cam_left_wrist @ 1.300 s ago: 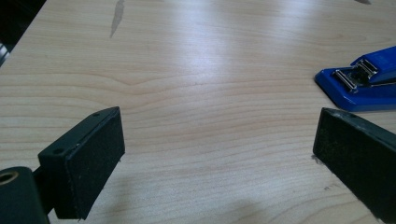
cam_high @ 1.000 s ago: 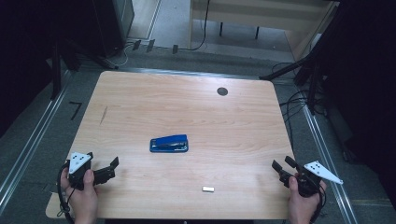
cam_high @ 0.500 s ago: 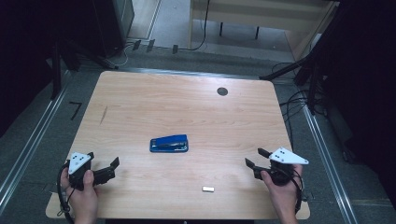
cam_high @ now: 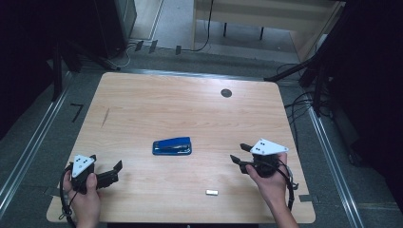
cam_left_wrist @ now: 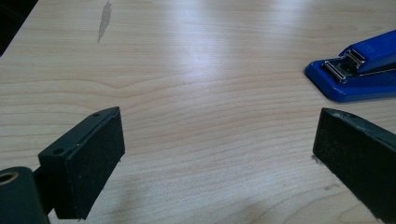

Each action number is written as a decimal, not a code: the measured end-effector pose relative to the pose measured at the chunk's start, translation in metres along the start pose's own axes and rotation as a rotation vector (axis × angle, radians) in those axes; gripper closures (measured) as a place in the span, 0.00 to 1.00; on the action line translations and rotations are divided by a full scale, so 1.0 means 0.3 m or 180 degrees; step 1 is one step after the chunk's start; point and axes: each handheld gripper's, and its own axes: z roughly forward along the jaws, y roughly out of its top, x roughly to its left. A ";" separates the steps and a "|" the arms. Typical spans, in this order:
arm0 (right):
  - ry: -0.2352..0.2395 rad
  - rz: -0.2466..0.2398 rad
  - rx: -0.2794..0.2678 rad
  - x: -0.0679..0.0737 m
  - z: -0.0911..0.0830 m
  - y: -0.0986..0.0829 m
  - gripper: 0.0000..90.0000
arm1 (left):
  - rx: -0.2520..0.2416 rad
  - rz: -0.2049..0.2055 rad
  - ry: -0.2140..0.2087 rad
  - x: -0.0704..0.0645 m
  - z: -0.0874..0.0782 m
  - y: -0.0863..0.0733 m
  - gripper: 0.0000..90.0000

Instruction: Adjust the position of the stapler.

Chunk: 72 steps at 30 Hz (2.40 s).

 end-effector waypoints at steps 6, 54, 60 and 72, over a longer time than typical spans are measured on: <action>0.0155 -0.0202 0.0102 0.030 0.045 0.060 0.54 | 0.0008 -0.0002 -0.0009 0.001 0.001 0.000 0.03; 0.0790 -0.0929 0.0654 0.123 0.380 0.329 0.58 | 0.0099 0.0072 -0.0010 -0.008 0.009 0.004 0.03; 0.0827 -0.0956 0.0684 0.134 0.426 0.346 0.56 | 0.0109 0.0122 -0.0004 -0.012 0.010 0.004 0.03; 0.0920 -0.1122 0.0899 0.178 0.525 0.380 0.55 | 0.0129 0.0147 -0.0010 -0.015 0.012 0.005 0.03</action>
